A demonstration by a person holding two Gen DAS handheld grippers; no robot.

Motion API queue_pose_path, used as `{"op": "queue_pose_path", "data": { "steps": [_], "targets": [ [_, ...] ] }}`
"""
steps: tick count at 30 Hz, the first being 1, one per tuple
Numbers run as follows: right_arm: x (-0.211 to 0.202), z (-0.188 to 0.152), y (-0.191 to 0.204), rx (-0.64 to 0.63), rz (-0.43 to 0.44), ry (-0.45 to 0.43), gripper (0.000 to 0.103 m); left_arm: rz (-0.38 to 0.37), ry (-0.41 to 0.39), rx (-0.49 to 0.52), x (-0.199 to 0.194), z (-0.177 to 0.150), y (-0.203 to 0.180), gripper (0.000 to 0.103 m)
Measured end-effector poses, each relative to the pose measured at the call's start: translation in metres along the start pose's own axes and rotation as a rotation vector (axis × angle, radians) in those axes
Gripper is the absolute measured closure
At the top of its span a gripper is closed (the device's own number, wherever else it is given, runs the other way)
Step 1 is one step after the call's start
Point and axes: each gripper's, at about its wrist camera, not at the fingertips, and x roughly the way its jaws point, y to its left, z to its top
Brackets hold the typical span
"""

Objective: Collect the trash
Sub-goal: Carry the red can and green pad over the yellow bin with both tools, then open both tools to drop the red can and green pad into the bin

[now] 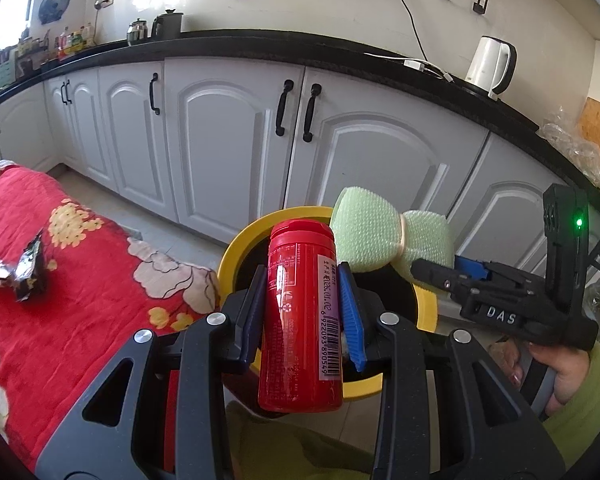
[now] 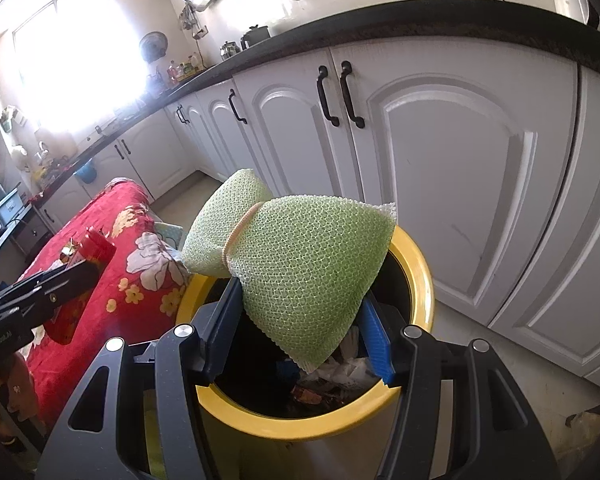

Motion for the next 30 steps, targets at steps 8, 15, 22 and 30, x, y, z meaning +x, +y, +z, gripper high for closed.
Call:
{"op": "queue_pose_path", "data": {
  "steps": [8, 15, 22, 30],
  "targets": [
    [0.007, -0.008, -0.006, 0.010, -0.011, 0.027, 0.049, -0.018, 0.015, -0.004, 0.018, 0.005, -0.003, 0.076],
    [0.013, -0.011, -0.006, -0.003, -0.027, 0.044, 0.048, -0.038, 0.042, -0.009, 0.032, 0.007, -0.002, 0.076],
    [0.019, -0.013, -0.005, -0.017, -0.051, 0.060, 0.048, -0.037, 0.088, -0.026, 0.056, 0.004, 0.001, 0.076],
    [0.028, -0.020, -0.005, -0.035, -0.070, 0.087, 0.046, -0.029, 0.114, -0.047, 0.069, 0.003, 0.005, 0.075]
  ]
}}
